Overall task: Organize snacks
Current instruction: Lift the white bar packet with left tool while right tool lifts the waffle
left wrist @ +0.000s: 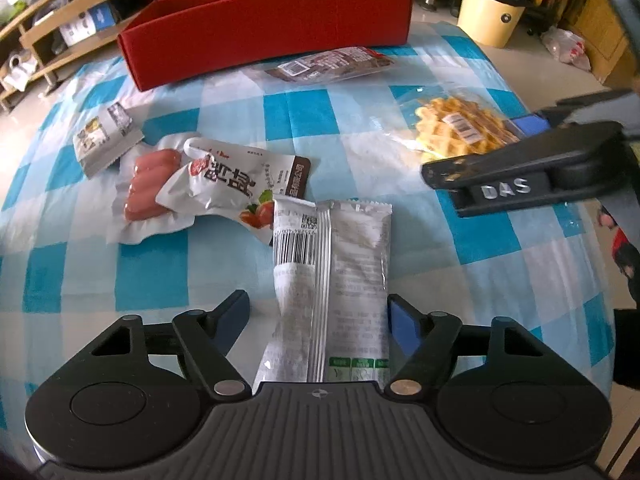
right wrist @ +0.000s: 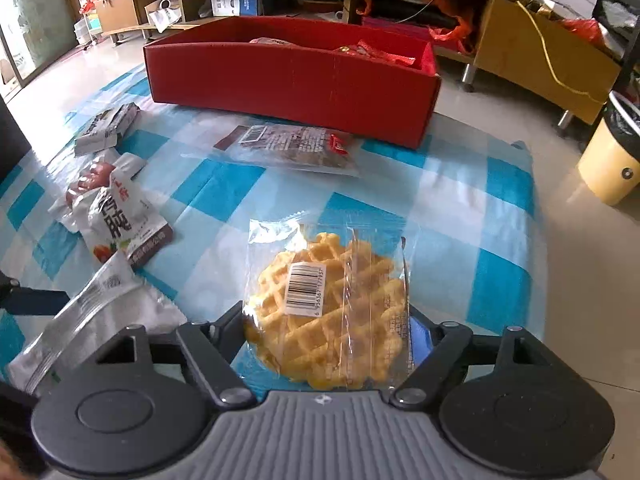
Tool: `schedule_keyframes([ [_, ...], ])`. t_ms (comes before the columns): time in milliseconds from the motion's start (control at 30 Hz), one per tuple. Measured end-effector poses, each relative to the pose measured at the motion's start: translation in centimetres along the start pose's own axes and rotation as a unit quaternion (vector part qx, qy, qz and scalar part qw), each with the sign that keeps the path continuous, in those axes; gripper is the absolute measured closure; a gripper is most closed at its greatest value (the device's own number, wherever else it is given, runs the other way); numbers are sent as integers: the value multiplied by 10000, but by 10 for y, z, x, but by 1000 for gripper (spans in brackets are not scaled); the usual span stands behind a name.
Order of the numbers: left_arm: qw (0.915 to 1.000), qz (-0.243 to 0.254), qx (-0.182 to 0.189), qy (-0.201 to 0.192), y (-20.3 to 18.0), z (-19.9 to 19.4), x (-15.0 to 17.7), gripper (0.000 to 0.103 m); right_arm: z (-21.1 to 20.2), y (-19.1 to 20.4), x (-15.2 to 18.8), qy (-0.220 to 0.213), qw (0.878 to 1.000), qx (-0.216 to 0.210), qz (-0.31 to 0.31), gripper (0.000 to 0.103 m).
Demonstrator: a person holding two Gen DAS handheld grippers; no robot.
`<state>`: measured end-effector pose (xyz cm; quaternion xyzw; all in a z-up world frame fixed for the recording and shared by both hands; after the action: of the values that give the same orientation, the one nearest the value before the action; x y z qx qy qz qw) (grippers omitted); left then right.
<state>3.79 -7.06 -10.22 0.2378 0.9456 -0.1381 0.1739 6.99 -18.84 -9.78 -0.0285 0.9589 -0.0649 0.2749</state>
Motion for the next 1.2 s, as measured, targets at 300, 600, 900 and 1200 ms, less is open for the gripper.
schedule_keyframes([
  [300, 9996, 232, -131, -1, -11, 7, 2, 12, -43, -19, -7, -383, 9955, -419, 754, 26],
  [600, 9999, -159, 53, -35, -6, -9, 8, 49, -47, -26, -17, -460, 9926, -573, 965, 26],
  [900, 9991, -364, 211, -31, -4, -24, 21, 50, -46, -21, -17, -452, 9926, -635, 931, 26],
  [1200, 9988, -478, 48, 22, 9, -21, 35, 29, -30, 0, -3, -121, 9969, -593, 504, 26],
])
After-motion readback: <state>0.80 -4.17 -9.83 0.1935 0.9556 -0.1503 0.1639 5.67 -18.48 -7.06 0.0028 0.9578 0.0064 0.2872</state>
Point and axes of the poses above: each gripper's, at about its wrist camera, not at the fingertips, and z roughly the way its jaws point, y to its left, x to its underside, the point moved 8 cm from there along z, roughly the way its jaws point, and after that the axes turned 12 degrees about x, right-handed, at the moved point
